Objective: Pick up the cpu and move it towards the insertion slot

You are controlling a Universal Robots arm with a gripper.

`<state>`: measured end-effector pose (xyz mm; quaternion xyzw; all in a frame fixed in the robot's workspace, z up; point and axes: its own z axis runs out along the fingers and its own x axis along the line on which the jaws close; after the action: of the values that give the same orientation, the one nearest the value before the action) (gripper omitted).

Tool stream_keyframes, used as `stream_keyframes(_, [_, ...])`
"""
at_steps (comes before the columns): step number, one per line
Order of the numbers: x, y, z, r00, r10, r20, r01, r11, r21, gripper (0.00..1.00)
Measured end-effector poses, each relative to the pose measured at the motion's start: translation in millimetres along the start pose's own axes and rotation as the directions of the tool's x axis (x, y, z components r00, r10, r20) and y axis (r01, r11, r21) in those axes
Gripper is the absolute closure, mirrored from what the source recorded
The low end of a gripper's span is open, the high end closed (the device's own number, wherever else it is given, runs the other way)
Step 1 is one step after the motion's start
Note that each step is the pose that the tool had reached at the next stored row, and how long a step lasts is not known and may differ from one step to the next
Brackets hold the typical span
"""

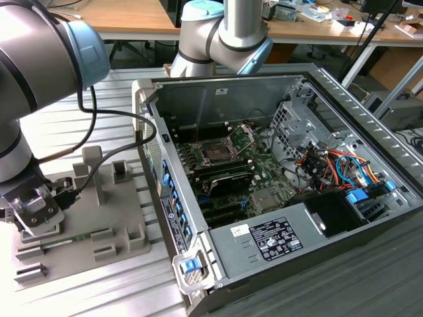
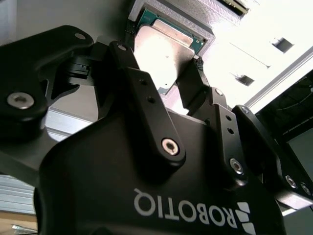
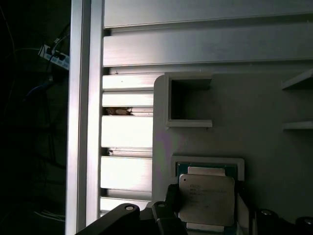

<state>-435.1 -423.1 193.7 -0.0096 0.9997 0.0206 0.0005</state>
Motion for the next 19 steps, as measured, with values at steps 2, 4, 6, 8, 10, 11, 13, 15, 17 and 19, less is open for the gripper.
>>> stream_keyframes(2, [0.0,0.0,-0.3,1.0,0.0,0.0001,0.0,1.0,-0.0001,0.45])
stream_keyframes(4, [0.0,0.0,-0.7,1.0,0.0,-0.0001,0.0,1.0,0.0,0.45])
stream_keyframes(6, [0.0,0.0,-1.3,1.0,0.0,-0.0001,0.0,1.0,0.0001,0.45])
stream_keyframes(8, [0.0,0.1,-1.8,1.0,0.0,0.0,0.0,1.0,0.0,0.45])
stream_keyframes(10, [0.0,0.1,-2.2,1.0,0.0,0.0,0.0,1.0,-0.0002,0.45])
stream_keyframes(11, [0.0,0.1,-2.3,1.0,0.0,0.0,0.0,1.0,-0.0002,0.45])
stream_keyframes(13, [0.0,0.1,-3.0,1.0,0.0,-0.0002,0.0,1.0,-0.0002,0.45])
stream_keyframes(15, [0.0,0.1,-3.3,1.0,0.0,0.0,0.0,1.0,-0.0003,0.45])
stream_keyframes(17, [0.0,0.1,-3.6,1.0,0.0,-0.0001,0.0,1.0,-0.0002,0.45])
stream_keyframes(19, [0.0,0.2,-4.2,1.0,0.0,-0.0001,0.0,1.0,-0.0003,0.45])
